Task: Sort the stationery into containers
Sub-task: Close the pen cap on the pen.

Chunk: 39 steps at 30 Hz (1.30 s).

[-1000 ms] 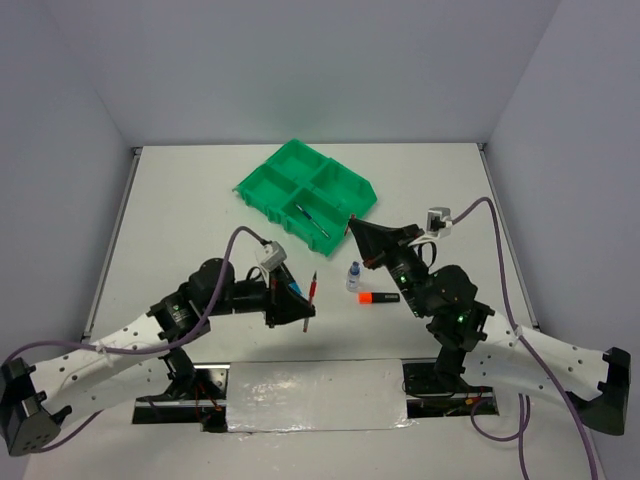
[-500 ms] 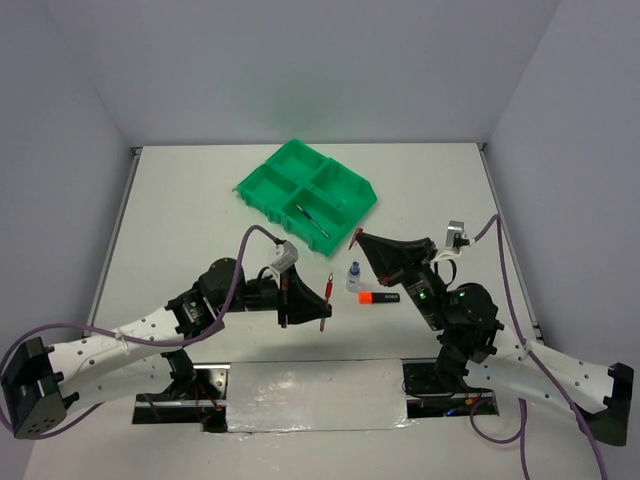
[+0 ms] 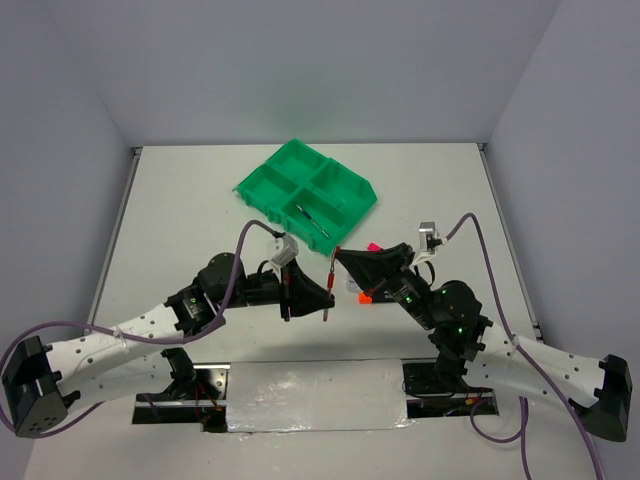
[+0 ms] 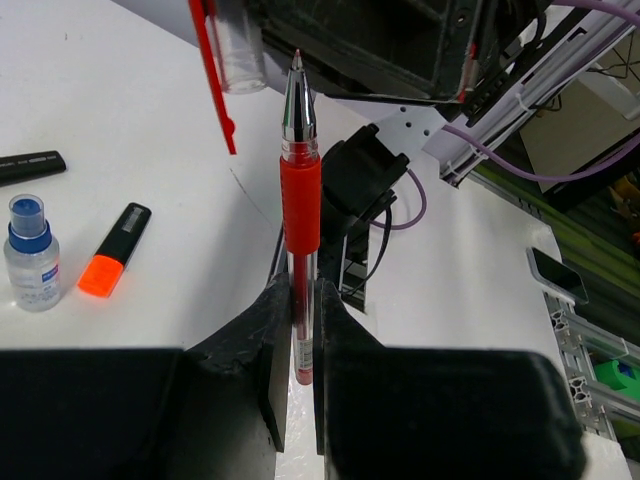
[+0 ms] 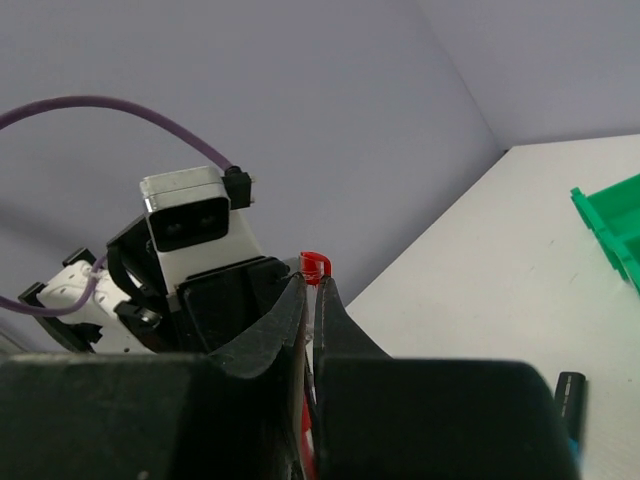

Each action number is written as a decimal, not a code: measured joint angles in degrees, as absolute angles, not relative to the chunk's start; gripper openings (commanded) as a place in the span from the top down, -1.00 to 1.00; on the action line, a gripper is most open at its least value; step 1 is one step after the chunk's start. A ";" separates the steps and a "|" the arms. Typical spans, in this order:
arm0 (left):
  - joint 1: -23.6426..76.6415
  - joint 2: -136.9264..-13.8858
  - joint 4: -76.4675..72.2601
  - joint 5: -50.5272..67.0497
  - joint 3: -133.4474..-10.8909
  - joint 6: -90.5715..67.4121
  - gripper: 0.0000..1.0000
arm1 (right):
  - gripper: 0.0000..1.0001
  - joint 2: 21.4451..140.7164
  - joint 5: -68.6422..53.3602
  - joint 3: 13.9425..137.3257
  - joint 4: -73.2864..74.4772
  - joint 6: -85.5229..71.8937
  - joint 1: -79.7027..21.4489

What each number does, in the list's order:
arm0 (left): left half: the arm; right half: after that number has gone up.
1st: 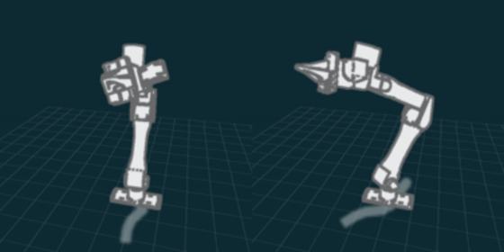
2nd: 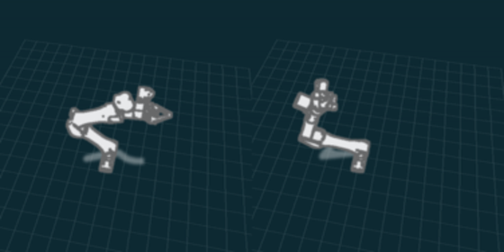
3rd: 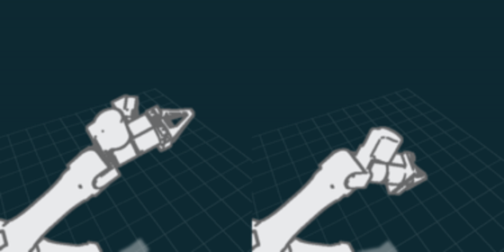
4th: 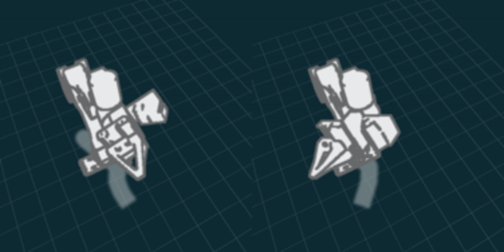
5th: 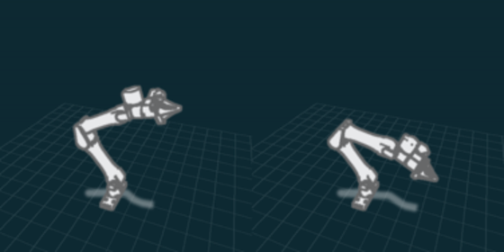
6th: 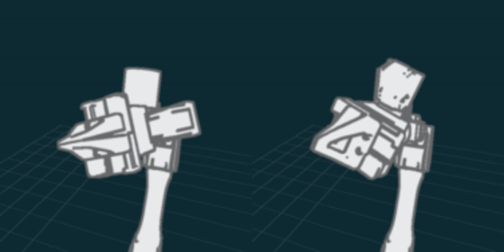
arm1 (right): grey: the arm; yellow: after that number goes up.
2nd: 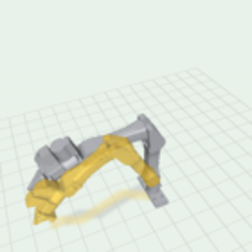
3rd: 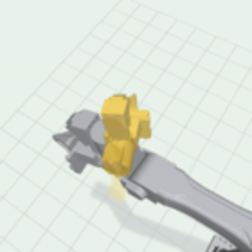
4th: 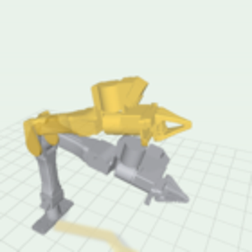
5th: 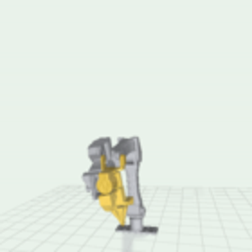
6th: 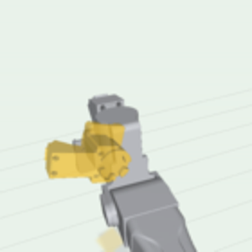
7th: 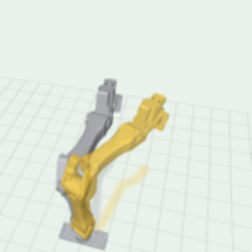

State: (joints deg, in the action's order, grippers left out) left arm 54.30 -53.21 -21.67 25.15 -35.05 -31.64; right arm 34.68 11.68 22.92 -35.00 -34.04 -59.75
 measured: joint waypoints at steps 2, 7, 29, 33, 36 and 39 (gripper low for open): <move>54.30 -53.76 -21.56 25.17 -35.05 -31.64 1.00 | 1.00 34.76 11.22 22.92 -35.40 -34.04 -59.75; 54.30 -54.33 -21.45 25.19 -35.05 -31.64 1.00 | 1.00 34.87 10.68 22.94 -35.88 -34.00 -59.75; 54.30 -53.98 -21.02 24.25 -33.85 -31.53 1.00 | 1.00 34.52 10.20 23.77 -35.27 -32.38 -59.75; 54.30 -54.30 -20.99 24.18 -33.85 -31.51 1.00 | 1.00 34.54 9.89 24.14 -35.27 -32.25 -59.75; 54.30 -54.30 -21.02 23.81 -33.85 -31.51 1.00 | 1.00 34.59 9.69 24.14 -35.20 -32.29 -59.75; 54.30 -54.26 -20.99 23.57 -33.85 -31.48 1.00 | 1.00 34.57 9.67 24.12 -35.20 -32.29 -59.75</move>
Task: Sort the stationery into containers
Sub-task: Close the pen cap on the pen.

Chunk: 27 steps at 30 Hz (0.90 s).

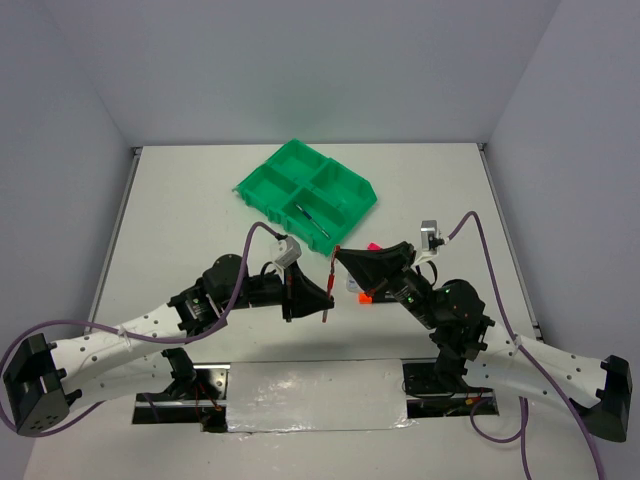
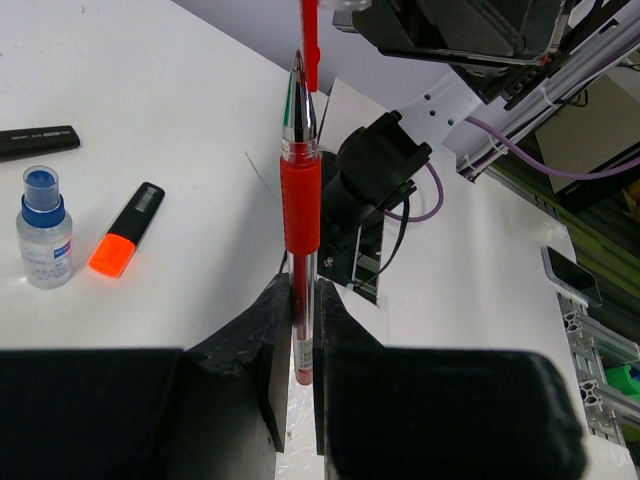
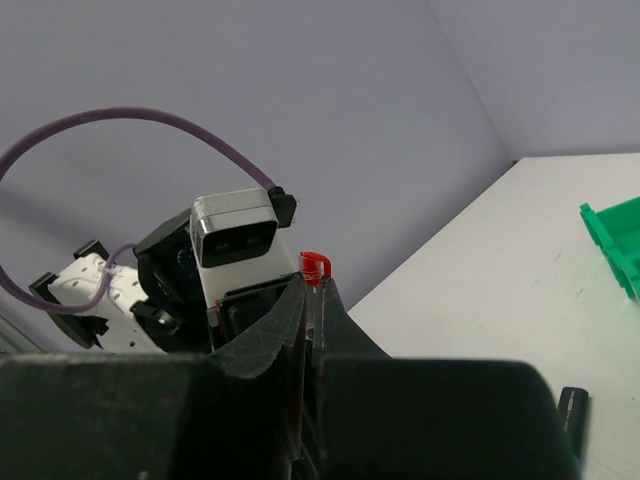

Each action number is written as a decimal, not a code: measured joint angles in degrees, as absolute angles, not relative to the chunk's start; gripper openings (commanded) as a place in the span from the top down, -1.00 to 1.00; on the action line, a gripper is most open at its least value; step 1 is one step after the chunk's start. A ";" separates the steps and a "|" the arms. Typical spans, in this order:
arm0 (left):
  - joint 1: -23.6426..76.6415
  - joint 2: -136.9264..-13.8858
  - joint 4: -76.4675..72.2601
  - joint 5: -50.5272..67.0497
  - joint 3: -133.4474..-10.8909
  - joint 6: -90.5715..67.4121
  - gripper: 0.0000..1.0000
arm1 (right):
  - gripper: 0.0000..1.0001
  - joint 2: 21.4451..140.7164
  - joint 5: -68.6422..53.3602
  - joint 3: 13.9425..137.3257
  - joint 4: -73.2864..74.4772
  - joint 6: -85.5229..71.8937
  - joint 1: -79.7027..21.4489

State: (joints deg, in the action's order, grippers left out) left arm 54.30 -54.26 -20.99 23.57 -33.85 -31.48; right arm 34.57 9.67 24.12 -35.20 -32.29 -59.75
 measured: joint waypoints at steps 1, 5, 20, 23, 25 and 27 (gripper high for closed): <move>54.30 -54.26 -20.99 23.55 -33.85 -31.48 1.00 | 1.00 34.59 9.67 24.12 -35.20 -32.29 -59.75; 54.30 -54.24 -21.02 23.57 -33.85 -31.48 1.00 | 1.00 34.59 9.69 24.10 -35.20 -32.25 -59.75; 54.30 -54.61 -21.43 24.73 -33.85 -31.53 1.00 | 1.00 36.27 10.61 24.12 -35.16 -30.92 -59.75; 54.30 -54.59 -21.43 24.71 -33.85 -31.53 1.00 | 1.00 36.27 10.46 24.12 -35.18 -30.92 -59.75; 54.30 -54.57 -21.43 24.64 -33.85 -31.55 1.00 | 1.00 36.23 10.26 24.12 -35.18 -30.94 -59.75; 54.30 -54.52 -21.41 24.40 -33.85 -31.53 1.00 | 1.00 36.07 10.22 24.12 -35.14 -30.96 -59.75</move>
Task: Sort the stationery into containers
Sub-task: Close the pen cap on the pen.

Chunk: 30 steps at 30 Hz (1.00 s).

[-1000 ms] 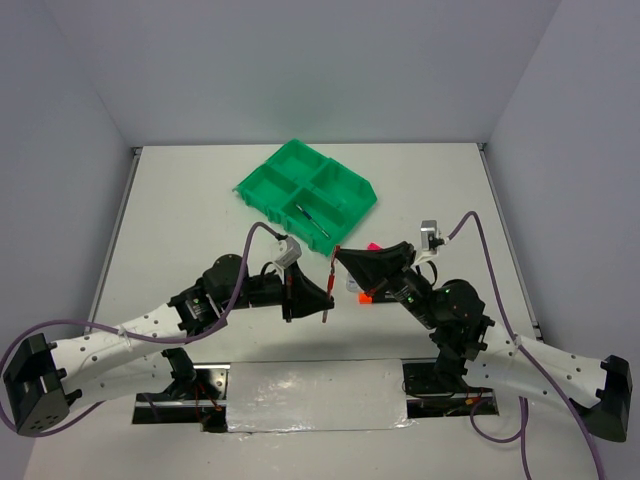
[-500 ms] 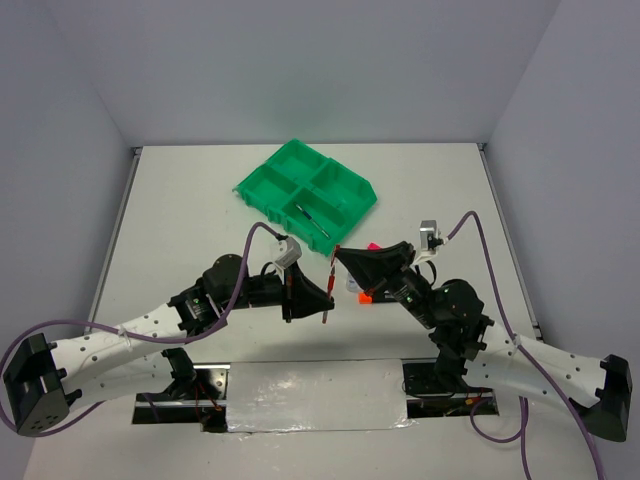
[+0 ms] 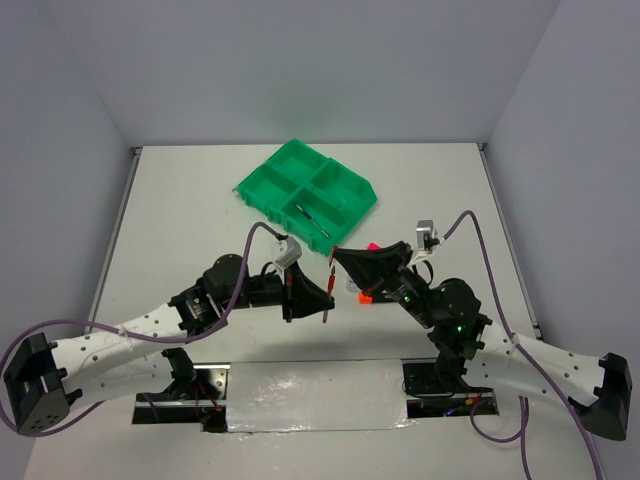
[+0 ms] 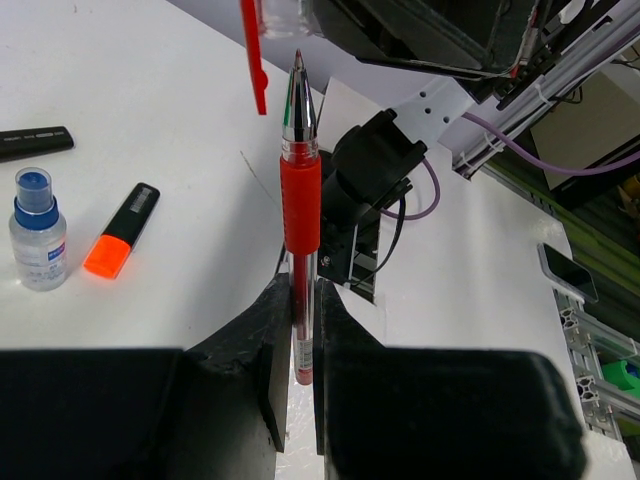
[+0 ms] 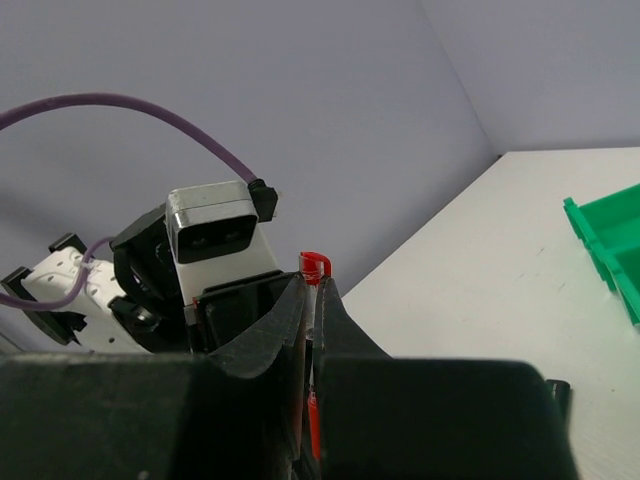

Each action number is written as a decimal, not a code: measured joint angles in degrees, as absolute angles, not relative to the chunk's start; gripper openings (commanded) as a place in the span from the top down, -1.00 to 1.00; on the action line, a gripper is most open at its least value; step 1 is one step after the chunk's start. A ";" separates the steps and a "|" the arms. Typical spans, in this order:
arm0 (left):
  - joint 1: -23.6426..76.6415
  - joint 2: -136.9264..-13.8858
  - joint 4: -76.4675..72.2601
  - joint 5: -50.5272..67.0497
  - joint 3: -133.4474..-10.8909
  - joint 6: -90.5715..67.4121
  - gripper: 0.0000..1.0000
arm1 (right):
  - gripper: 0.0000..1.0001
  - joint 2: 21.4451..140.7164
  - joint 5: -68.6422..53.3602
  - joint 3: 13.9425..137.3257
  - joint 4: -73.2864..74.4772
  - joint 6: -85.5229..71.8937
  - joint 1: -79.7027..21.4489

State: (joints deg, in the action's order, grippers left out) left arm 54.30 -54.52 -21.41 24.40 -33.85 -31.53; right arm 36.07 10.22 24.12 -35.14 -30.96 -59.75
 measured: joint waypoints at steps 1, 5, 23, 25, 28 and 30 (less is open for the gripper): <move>54.30 -54.50 -21.41 24.27 -33.85 -31.53 1.00 | 1.00 35.94 10.20 24.12 -35.14 -30.98 -59.75; 54.30 -54.41 -21.37 23.81 -33.85 -31.53 1.00 | 1.00 35.35 10.17 24.12 -35.11 -30.96 -59.75; 54.30 -52.58 -20.40 22.61 -33.85 -31.42 1.00 | 1.00 36.12 9.19 24.12 -35.14 -31.51 -59.75; 54.30 -52.58 -20.45 22.61 -33.85 -31.42 1.00 | 1.00 36.27 9.19 24.12 -35.07 -31.62 -59.75; 54.30 -52.58 -20.58 22.61 -33.76 -31.44 1.00 | 1.00 36.27 9.17 24.12 -35.07 -31.66 -59.75; 54.30 -52.58 -20.53 22.61 -33.74 -31.44 1.00 | 1.00 36.38 9.17 24.12 -35.07 -31.66 -59.75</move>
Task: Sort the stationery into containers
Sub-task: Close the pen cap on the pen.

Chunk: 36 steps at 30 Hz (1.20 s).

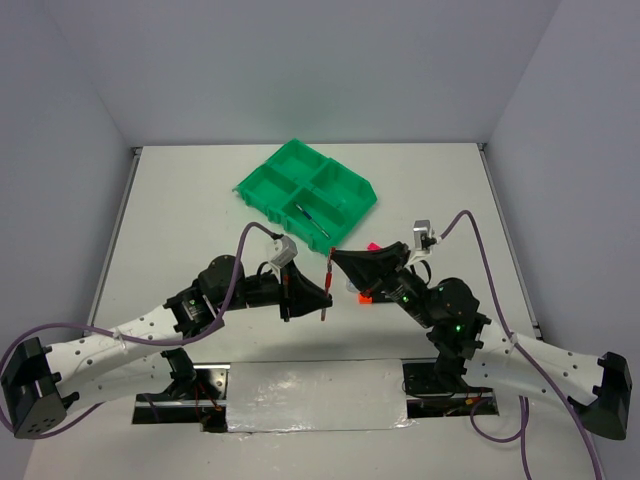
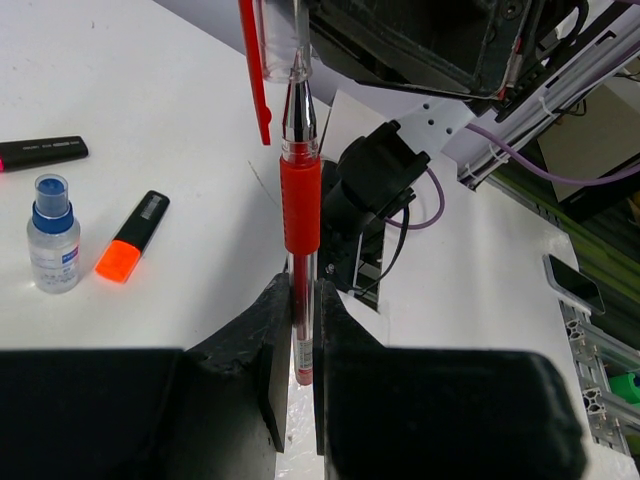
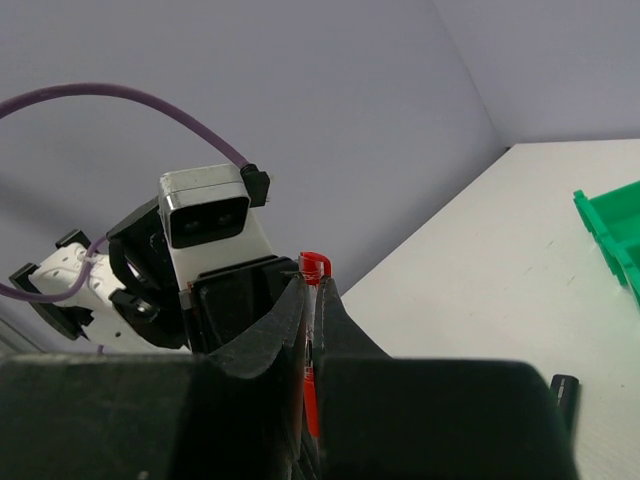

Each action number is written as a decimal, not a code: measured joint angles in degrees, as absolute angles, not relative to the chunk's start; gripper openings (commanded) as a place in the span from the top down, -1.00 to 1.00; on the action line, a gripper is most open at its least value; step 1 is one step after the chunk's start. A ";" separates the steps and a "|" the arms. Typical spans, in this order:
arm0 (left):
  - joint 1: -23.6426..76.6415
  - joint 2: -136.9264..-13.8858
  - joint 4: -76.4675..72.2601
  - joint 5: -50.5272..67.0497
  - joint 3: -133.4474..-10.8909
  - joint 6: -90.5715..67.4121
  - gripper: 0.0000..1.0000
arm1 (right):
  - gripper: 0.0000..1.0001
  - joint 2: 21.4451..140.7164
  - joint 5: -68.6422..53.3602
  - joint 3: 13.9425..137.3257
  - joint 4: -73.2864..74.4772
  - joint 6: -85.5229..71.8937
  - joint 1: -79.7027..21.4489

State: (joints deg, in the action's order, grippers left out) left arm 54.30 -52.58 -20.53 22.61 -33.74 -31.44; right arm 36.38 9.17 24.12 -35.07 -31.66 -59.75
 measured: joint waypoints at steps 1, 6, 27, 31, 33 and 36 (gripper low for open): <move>54.30 -52.58 -20.56 22.59 -33.74 -31.42 1.00 | 1.00 36.47 9.15 24.12 -35.09 -31.66 -59.75; 54.30 -52.34 -20.05 21.54 -33.74 -31.27 1.00 | 1.00 36.82 8.54 24.12 -35.14 -31.73 -59.75; 54.24 -49.60 -15.38 19.29 -34.65 -26.81 1.00 | 1.00 37.93 5.39 22.00 -38.17 -34.85 -59.72; 54.26 -49.78 -13.93 19.29 -36.12 -25.76 1.00 | 1.00 37.93 5.34 21.93 -39.27 -35.09 -59.68; 54.26 -49.95 -13.47 19.27 -36.80 -25.32 1.00 | 1.00 37.93 5.28 21.93 -39.92 -35.09 -59.57; 54.26 -50.15 -13.30 19.40 -37.23 -24.12 1.00 | 0.78 37.69 5.06 21.93 -40.34 -34.87 -59.57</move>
